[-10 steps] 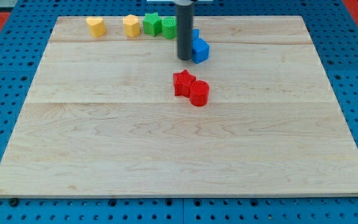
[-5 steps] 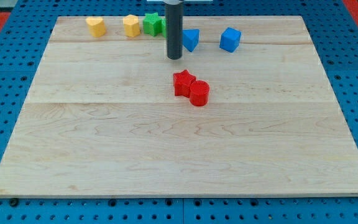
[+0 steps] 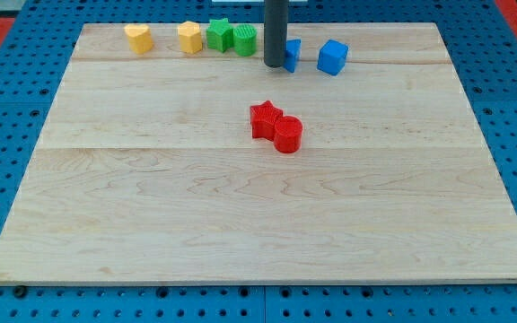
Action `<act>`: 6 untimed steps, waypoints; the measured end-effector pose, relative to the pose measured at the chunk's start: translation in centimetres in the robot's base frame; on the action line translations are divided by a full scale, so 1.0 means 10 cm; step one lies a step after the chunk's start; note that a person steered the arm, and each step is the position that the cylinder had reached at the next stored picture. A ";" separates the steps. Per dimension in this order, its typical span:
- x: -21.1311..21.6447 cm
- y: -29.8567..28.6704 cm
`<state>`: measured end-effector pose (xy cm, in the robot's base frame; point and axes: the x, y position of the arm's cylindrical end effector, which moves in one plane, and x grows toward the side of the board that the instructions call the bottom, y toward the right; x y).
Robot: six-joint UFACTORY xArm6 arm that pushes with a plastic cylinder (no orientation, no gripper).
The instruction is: Move slightly both blue cube and blue triangle diagonally right of red star
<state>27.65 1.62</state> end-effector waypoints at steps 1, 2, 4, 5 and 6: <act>-0.11 -0.07; -0.16 0.03; 0.19 0.55; 0.23 0.79; 0.23 0.51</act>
